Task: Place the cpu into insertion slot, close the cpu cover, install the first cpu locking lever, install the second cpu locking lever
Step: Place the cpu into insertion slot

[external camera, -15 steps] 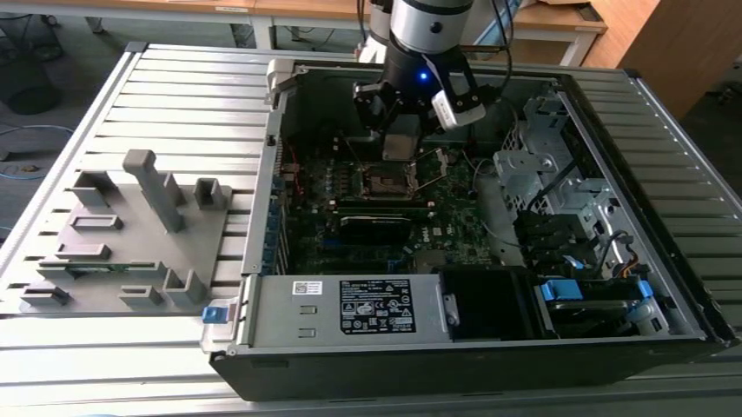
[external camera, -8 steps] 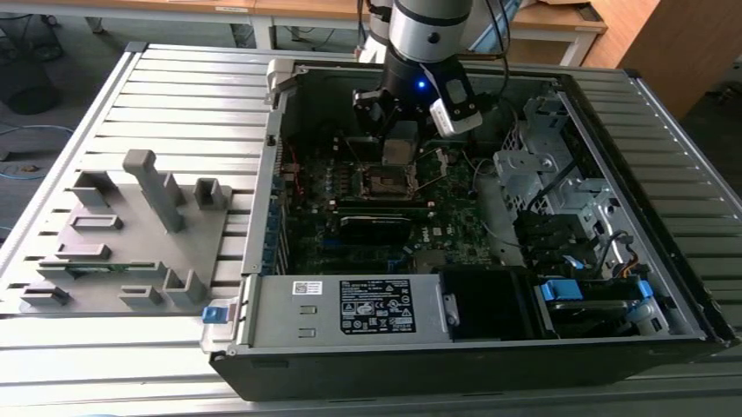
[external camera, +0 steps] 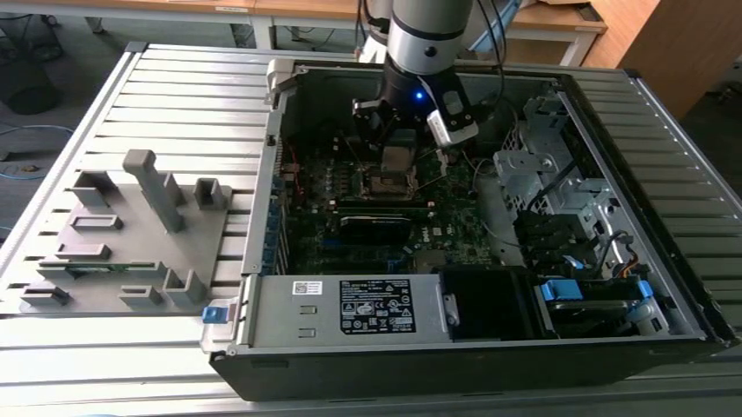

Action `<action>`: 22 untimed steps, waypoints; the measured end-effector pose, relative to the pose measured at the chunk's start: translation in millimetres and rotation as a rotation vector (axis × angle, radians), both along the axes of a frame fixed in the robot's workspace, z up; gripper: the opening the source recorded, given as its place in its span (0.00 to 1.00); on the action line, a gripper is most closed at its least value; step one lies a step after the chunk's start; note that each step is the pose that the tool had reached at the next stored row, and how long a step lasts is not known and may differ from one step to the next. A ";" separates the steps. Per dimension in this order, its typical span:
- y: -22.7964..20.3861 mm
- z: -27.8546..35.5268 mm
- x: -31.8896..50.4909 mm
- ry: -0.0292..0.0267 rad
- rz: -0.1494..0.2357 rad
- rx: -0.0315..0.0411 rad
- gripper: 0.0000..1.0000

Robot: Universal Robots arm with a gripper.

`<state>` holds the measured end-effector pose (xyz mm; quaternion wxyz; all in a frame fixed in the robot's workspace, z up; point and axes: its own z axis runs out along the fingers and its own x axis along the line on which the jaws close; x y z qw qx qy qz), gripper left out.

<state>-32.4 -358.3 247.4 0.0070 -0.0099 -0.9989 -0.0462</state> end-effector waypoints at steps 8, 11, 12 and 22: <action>0.3 -5.5 -0.3 -0.0001 0.000 -0.0126 0.54; 0.3 -8.4 -1.1 0.0000 0.000 -0.0112 0.54; 0.3 -9.2 -1.4 -0.0001 0.000 -0.0103 0.54; 3.9 -11.2 -2.1 -0.0001 0.001 -0.0099 0.54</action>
